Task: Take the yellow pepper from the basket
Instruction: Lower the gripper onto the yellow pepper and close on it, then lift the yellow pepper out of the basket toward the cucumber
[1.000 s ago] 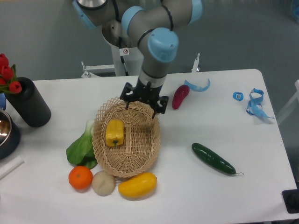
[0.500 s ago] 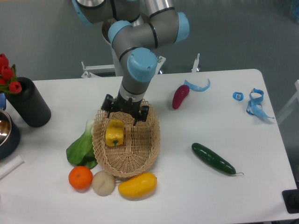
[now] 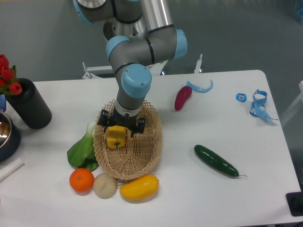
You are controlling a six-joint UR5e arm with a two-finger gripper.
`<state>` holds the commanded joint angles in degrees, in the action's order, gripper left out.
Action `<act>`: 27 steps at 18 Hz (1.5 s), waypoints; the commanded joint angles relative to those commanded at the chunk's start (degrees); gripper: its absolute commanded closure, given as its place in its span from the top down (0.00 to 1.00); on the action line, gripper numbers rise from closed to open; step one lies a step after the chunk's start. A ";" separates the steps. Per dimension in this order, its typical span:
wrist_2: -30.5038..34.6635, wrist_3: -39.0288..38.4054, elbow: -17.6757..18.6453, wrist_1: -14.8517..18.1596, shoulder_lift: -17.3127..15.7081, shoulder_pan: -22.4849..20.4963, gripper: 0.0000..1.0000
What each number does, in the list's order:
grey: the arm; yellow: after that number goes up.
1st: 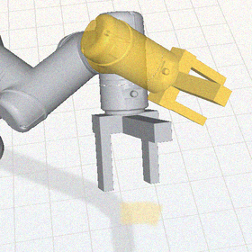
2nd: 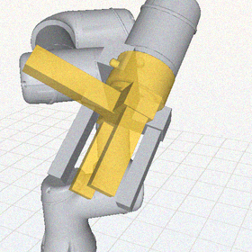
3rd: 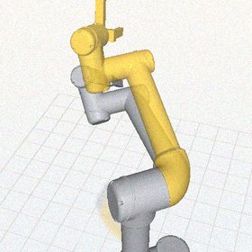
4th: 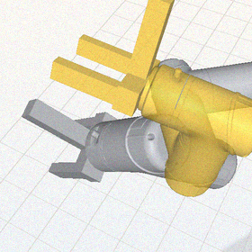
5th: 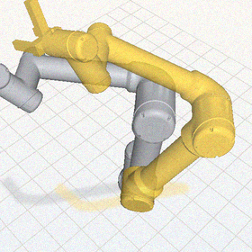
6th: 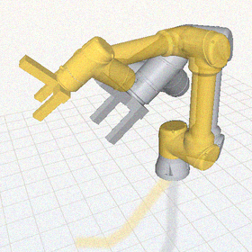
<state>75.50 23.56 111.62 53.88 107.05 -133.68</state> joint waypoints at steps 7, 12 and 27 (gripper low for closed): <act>0.00 -0.27 -0.18 -0.44 1.06 0.88 0.87; 0.09 -0.18 -0.35 -0.62 1.06 0.88 0.29; 3.78 8.25 -15.02 0.79 -1.14 -8.34 0.13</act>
<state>79.28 31.81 96.60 54.67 105.91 -142.02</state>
